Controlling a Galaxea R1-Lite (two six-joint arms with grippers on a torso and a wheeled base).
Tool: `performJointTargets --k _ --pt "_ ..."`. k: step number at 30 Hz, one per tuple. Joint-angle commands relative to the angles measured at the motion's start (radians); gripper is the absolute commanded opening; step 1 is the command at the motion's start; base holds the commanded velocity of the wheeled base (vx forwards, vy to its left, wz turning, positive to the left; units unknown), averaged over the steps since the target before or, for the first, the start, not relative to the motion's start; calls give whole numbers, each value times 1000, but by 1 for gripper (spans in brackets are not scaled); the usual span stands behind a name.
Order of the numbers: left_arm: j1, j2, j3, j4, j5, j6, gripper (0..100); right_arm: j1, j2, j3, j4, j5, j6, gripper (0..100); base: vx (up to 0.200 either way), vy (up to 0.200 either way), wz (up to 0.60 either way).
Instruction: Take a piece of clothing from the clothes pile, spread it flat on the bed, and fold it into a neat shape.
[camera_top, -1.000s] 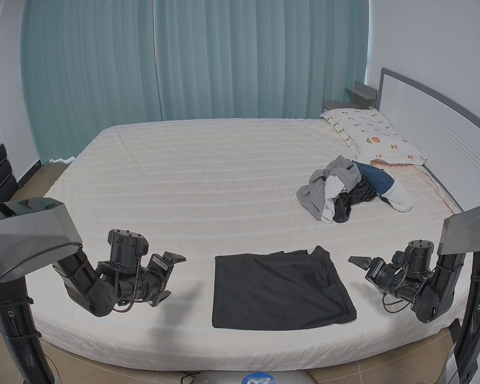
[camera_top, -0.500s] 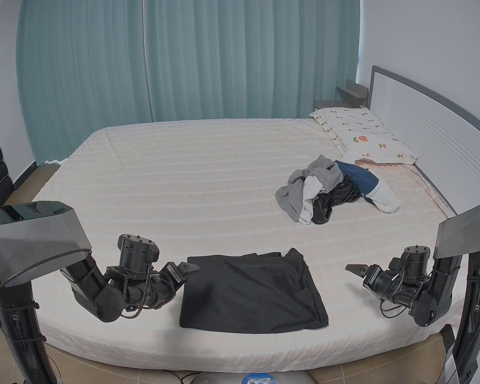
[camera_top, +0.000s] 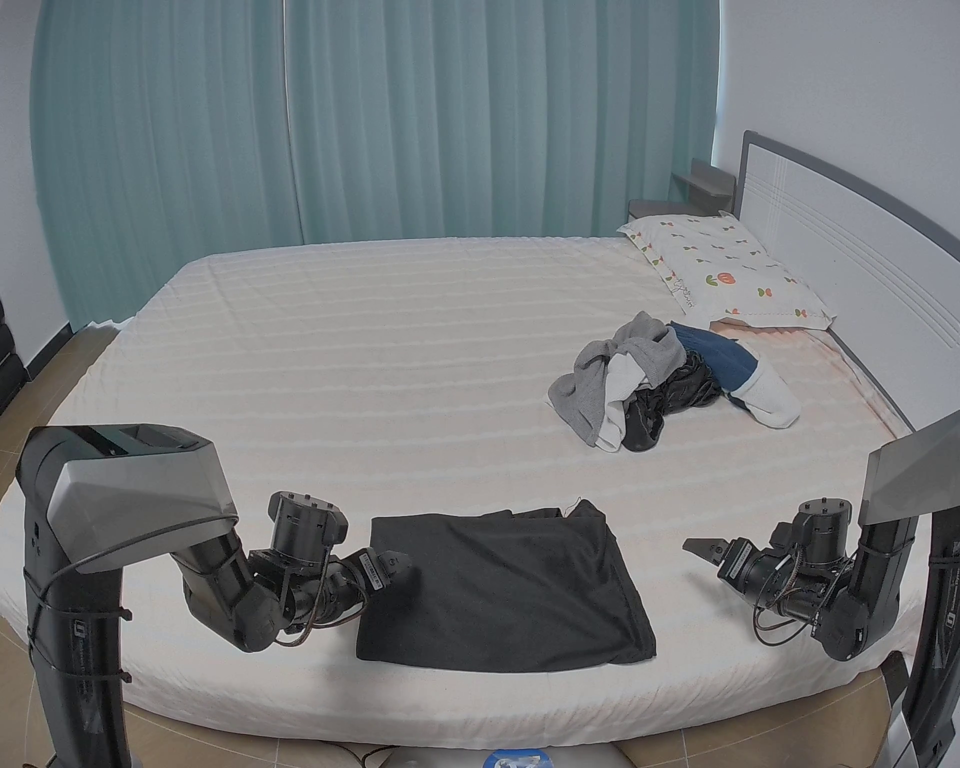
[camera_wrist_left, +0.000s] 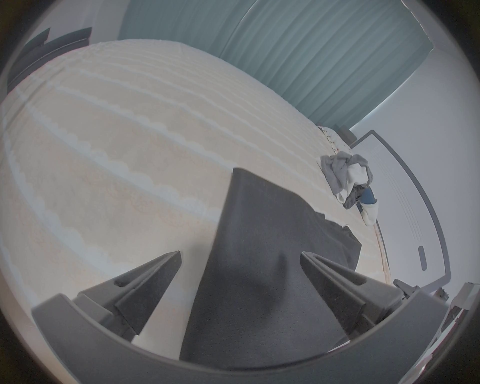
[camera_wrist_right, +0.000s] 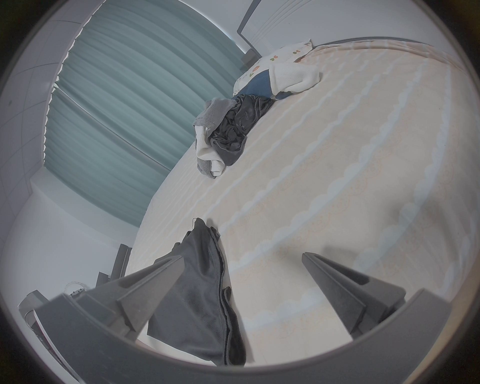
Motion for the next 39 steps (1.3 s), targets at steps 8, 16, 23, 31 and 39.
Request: performJointTargets --k 8,16,23,31,39 --pt "-2 87 10 -159 4 -25 100 3 -3 4 -2 0 -12 100 0 0 0" --pt "-31 105 8 -170 12 -16 100 3 -6 3 -2 0 -12 100 0 0 0" --pt "-41 123 30 -234 22 -15 100 4 -6 6 -2 0 -18 100 0 0 0" --pt "-41 125 33 -254 24 -21 0 4 -3 6 -2 0 -21 100 0 0 0" --pt "-39 120 57 -268 25 -16 0 3 -2 7 -1 1 -24 100 0 0 0"
